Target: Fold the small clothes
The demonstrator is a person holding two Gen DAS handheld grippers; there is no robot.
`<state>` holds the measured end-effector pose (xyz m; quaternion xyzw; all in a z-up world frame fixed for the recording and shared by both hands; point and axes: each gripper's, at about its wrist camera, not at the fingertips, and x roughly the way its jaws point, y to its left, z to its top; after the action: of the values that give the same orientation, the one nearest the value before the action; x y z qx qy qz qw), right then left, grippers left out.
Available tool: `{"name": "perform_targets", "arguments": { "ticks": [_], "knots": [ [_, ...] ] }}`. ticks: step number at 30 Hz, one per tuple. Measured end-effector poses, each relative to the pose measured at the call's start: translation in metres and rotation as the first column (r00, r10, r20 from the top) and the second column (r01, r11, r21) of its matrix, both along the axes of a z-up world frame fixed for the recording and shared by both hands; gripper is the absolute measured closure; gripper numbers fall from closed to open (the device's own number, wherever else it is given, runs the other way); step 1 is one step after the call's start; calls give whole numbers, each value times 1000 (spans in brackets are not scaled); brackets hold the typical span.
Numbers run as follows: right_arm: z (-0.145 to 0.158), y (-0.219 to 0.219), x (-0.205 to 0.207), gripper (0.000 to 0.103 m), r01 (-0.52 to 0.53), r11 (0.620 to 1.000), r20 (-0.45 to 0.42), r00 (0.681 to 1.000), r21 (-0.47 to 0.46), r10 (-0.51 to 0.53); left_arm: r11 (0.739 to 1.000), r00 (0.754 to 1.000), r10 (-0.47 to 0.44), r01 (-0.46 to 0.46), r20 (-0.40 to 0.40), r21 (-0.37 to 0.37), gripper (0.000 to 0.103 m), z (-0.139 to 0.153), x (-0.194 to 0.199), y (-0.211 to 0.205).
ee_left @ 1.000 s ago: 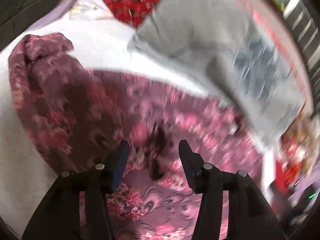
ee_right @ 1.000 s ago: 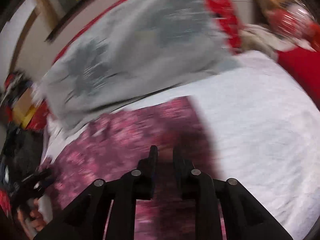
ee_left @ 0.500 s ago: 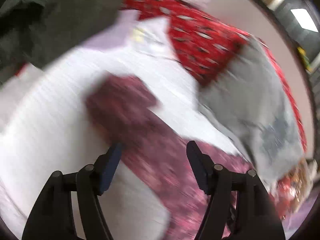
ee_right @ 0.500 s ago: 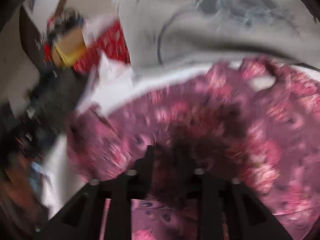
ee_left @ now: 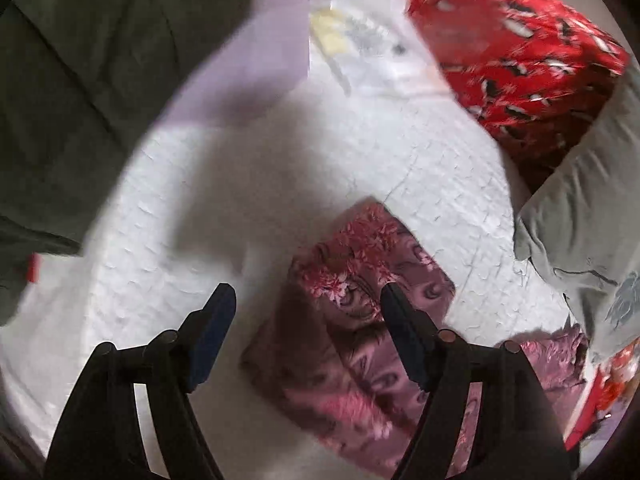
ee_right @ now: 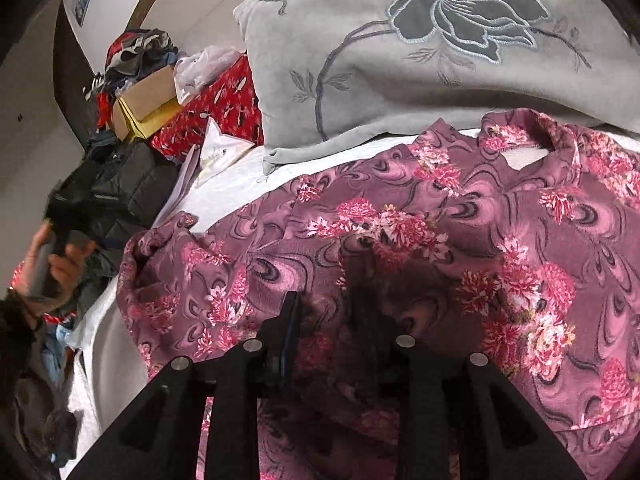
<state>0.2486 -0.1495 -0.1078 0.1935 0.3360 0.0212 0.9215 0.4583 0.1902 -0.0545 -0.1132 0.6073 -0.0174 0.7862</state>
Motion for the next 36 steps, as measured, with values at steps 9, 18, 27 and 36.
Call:
{"name": "perform_targets", "arguments": {
  "ticks": [9,18,27,36],
  "knots": [
    [0,-2,0,73,-3,1000,4,1000,22,3,984,996,59,-46,69,-171,94,13,-22,6],
    [23,-9,-15,71,15,1000,-70,997,0,-15,975,972,26,28,234,-221,94,87,-63,-16],
    [24,-95,-83,60,209,975,-97,972,-77,-216,951,959,-55,135,279,-278,94,123,-99,-87],
    [3,-129,-124,61,217,975,-23,976,42,-216,894,918,-247,339,310,-292,94,138,-142,-199]
  ]
}}
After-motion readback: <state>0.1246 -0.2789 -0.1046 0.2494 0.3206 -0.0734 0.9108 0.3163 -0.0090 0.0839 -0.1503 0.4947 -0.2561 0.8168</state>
